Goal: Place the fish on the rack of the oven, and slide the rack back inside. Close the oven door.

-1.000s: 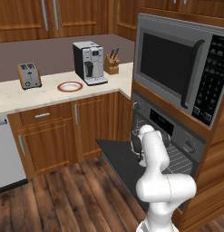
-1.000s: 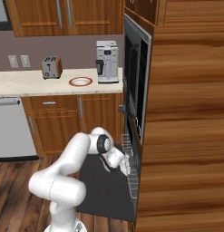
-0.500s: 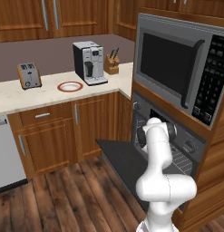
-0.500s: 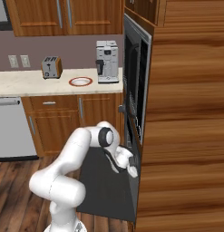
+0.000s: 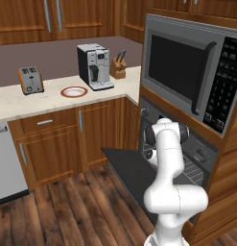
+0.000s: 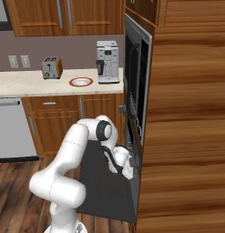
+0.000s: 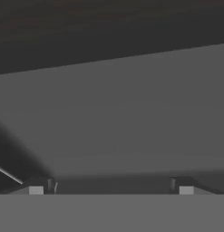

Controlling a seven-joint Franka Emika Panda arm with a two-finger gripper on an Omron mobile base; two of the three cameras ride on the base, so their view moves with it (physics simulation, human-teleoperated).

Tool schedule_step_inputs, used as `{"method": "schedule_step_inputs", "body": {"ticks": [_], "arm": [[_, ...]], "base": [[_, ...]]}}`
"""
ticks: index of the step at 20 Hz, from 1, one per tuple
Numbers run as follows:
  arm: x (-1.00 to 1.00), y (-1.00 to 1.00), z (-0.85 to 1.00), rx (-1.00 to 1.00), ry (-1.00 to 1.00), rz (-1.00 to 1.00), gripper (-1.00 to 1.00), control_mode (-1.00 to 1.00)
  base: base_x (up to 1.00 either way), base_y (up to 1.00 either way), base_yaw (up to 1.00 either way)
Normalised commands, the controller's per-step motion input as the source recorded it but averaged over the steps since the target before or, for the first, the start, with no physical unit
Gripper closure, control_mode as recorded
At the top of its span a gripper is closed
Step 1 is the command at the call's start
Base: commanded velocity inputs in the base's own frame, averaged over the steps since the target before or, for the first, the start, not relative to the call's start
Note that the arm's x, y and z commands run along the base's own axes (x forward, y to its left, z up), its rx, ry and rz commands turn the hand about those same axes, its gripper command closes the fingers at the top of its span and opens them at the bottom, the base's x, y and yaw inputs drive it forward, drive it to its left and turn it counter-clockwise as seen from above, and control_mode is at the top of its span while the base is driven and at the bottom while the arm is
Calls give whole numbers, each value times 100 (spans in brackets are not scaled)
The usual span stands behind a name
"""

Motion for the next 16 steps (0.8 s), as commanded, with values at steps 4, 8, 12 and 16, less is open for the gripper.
{"method": "schedule_step_inputs", "body": {"ticks": [4, 8, 12, 16], "arm": [[-11, 72, 34, 3, -11, 0, -100, -100], [-32, 71, 88, 1, -21, 0, -100, -100], [-42, 76, 100, 2, -26, 0, -100, -100], [-46, 76, 100, 3, -22, 0, -100, -100]], "base": [[0, 0, 0], [0, 0, 0], [0, 0, 0], [0, 0, 0]]}}
